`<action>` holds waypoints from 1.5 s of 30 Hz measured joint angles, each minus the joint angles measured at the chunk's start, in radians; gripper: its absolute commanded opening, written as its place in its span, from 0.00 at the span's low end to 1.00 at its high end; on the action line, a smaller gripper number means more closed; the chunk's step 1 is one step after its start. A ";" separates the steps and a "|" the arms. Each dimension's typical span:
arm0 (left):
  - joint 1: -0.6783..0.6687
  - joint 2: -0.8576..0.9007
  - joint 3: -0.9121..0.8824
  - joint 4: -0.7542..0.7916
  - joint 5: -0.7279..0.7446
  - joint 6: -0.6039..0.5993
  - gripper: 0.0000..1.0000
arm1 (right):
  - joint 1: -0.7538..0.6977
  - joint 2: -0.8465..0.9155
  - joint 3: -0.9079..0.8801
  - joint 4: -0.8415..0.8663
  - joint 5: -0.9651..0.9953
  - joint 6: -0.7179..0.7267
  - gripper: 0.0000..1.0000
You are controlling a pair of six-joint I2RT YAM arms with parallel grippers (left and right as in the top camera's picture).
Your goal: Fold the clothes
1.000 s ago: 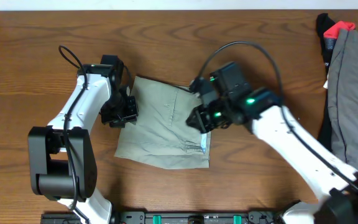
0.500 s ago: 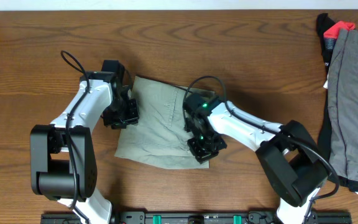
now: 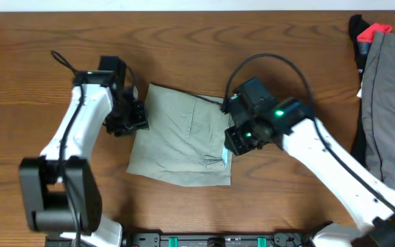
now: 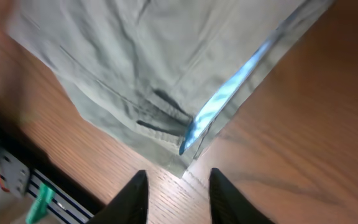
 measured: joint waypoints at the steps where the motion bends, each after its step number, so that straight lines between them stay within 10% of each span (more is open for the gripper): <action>1: -0.003 -0.014 0.003 0.002 0.010 0.013 0.11 | -0.012 -0.012 0.001 0.001 0.003 0.012 0.16; 4: -0.041 -0.031 0.008 0.019 0.019 0.048 0.06 | -0.057 -0.014 0.001 0.000 0.005 0.050 0.01; 21: -0.373 0.147 -0.027 0.172 -0.091 0.026 0.06 | -0.474 -0.054 0.001 -0.061 -0.069 0.177 0.03; 36: -0.338 0.293 -0.005 0.194 -0.163 -0.008 0.06 | -0.491 -0.087 0.001 -0.048 -0.085 0.165 0.03; 45: -0.047 0.306 0.018 0.394 -0.296 0.151 0.06 | -0.491 -0.087 0.001 -0.011 -0.087 0.187 0.02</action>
